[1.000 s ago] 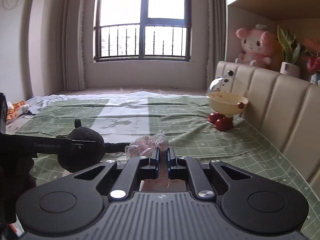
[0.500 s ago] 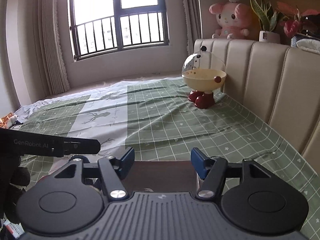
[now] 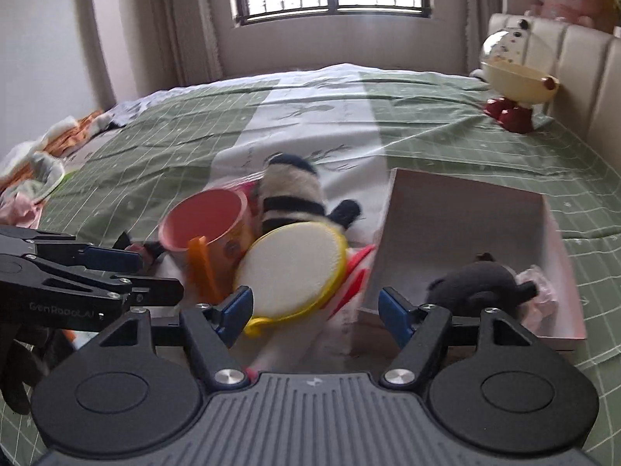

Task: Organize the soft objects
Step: 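Withdraw the open left tool from the pink box back over the table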

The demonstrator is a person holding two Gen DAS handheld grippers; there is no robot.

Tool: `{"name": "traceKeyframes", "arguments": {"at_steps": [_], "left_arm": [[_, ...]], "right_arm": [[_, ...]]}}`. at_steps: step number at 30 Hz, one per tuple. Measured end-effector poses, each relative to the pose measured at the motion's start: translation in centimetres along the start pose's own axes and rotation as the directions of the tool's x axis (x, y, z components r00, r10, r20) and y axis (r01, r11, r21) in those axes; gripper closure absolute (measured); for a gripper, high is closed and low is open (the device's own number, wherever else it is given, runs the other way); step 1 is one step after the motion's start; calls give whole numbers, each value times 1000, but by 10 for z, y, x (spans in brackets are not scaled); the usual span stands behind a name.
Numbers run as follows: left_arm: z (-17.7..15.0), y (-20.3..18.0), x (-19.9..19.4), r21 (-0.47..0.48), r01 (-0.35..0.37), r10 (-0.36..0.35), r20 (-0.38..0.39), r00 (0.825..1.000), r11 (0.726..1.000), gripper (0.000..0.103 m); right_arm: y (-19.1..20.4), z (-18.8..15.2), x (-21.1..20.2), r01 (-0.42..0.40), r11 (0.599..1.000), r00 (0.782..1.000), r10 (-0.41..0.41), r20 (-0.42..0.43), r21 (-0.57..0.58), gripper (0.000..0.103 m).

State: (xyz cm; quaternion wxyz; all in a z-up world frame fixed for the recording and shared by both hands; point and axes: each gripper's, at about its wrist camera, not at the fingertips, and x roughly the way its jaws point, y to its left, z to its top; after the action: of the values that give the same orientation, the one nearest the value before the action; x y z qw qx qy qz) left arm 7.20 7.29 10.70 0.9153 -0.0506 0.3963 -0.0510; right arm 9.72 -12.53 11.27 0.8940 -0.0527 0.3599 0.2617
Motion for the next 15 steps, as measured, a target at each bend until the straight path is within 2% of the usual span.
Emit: {"name": "traceKeyframes", "arguments": {"at_steps": [4,9,11,13,15], "left_arm": [[-43,36,-21,-68,-30,28,-26,999,997,33],[-78,78,-53,-192,-36,40,21,999,981,33],[-89,98,-67,-263,-54,73,65,995,963,33],[-97,117,-80,-330,-95,136,105,985,939,34],[-105,137,-87,-392,-121,178,113,978,912,34]], "right_arm": [[51,-13,12,-97,993,995,96,-26,-63,25],[84,-25,26,-174,983,982,170,-79,-51,25],[91,-30,29,-169,984,982,164,-92,-52,25],[95,-34,30,-159,985,984,152,-95,-72,25],[97,-38,29,-148,984,986,139,-91,-98,25]]}}
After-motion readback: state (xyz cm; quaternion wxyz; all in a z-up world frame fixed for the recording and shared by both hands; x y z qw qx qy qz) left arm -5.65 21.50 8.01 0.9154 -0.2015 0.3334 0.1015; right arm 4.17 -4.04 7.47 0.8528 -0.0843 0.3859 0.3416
